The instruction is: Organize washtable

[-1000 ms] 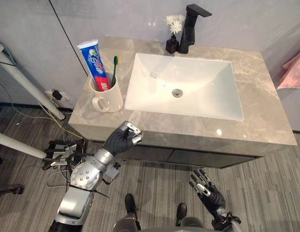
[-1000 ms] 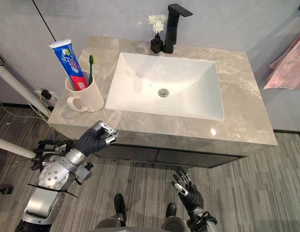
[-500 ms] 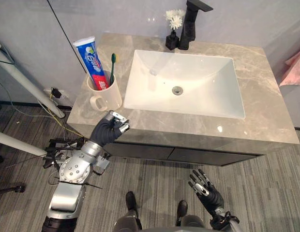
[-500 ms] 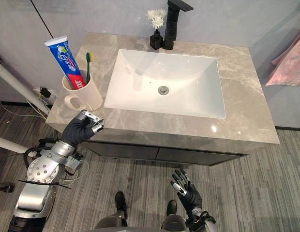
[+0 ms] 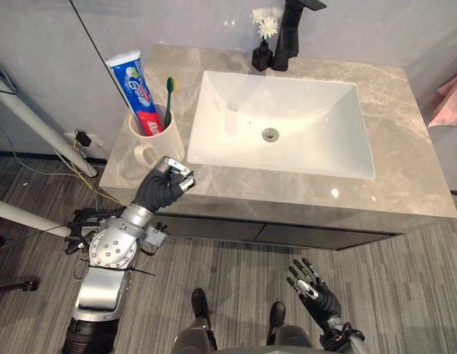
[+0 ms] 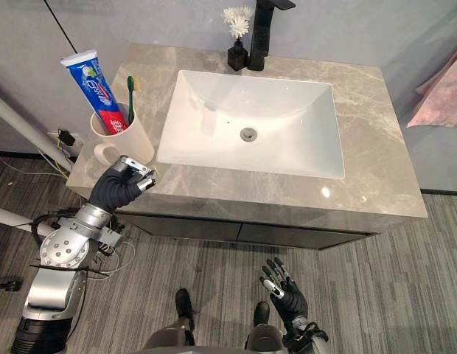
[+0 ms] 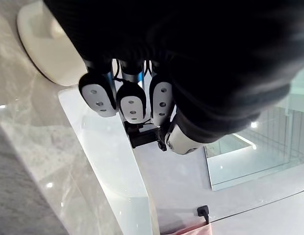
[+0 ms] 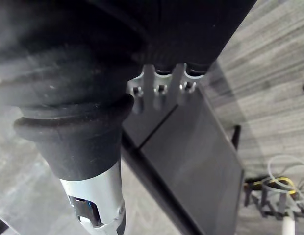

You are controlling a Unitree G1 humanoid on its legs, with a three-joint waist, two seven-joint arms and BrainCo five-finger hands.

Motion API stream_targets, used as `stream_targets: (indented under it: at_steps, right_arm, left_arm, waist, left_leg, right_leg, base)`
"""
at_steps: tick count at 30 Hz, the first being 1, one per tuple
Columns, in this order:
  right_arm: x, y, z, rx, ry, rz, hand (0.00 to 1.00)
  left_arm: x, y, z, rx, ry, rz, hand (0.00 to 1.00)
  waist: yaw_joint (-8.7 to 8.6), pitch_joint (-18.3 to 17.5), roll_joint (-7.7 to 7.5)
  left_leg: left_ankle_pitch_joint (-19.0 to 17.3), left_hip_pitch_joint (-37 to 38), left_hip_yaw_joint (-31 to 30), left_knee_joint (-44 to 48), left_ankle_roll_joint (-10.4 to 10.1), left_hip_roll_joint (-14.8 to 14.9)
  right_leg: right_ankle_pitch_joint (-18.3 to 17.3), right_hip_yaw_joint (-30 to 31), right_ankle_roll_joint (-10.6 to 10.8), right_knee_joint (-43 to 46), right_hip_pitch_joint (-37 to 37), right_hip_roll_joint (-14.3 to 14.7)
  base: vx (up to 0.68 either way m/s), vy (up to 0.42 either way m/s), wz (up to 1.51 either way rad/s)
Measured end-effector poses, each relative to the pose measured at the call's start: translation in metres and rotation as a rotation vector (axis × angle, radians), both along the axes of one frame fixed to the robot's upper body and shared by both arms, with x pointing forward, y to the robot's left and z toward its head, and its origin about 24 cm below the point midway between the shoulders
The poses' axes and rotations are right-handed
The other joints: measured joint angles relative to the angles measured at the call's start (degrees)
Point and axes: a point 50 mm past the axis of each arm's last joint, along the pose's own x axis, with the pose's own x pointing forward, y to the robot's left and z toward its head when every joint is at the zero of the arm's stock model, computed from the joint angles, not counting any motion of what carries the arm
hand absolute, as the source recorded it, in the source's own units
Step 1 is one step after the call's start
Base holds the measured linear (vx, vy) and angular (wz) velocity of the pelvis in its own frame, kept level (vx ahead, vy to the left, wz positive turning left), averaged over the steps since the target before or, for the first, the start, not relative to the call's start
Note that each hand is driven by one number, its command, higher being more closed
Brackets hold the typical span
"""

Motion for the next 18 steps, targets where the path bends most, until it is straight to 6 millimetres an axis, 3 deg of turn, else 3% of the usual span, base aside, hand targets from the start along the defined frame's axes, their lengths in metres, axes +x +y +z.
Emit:
stream_targets:
  at_steps: [18]
  right_arm:
    - [0.002,0.000,0.005,-0.004,-0.019,0.001,0.00]
  left_arm:
    - [0.016,0.002,-0.013,0.015,0.055,0.052,1.00]
  waist:
    - [-0.82,1.0,-0.46]
  left_leg:
    - [-0.5,-0.6,0.4,0.0,0.0,0.0]
  right_leg:
    - [0.1,0.0,-0.1,0.4,-0.9,0.0]
  base:
    - [0.00,0.000,0.00]
